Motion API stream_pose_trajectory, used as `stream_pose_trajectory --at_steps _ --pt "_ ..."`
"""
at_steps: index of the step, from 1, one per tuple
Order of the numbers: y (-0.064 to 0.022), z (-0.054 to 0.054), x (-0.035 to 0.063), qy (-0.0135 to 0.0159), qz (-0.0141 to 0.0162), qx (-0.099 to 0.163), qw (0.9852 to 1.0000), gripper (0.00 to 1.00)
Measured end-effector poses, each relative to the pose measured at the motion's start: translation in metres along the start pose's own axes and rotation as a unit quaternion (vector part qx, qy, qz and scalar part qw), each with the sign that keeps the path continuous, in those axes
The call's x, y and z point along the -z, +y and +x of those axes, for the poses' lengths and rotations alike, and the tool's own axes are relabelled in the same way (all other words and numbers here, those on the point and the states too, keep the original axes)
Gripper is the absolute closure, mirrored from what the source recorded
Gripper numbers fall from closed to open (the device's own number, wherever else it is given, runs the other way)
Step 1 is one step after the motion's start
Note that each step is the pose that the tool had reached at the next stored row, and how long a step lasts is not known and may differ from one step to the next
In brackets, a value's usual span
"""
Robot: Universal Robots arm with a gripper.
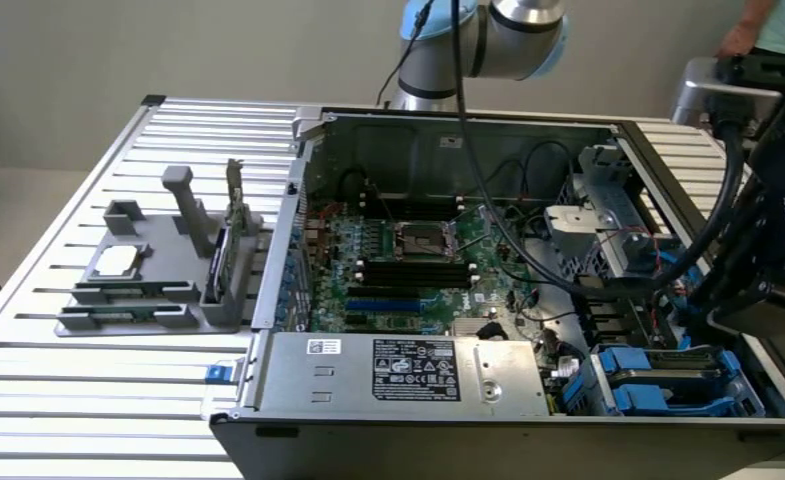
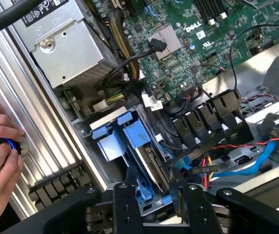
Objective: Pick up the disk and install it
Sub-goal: 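Insert the first disk wire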
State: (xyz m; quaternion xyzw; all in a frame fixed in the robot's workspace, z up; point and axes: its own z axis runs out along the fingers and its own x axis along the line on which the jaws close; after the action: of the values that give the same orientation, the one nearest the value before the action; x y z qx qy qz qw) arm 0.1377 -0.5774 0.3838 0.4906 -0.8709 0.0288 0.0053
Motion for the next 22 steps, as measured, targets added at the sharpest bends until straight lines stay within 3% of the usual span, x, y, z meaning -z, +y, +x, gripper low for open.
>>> stream_pose_trajectory --at_steps 5,11,17,22 --pt "0.0000 0.0000 0.0000 0.0017 -0.0014 -0.038 0.9993 0.59" --pt "0.0000 0.0000 0.0001 0.0039 -0.0031 -0.085 0.9963 0.59" --pt "0.0000 0.0000 0.0000 0.0057 -0.0047 -0.130 0.9914 0.59" --pt "0.0000 0.0000 0.0000 0.0076 -0.0062 -0.171 0.9852 0.59"
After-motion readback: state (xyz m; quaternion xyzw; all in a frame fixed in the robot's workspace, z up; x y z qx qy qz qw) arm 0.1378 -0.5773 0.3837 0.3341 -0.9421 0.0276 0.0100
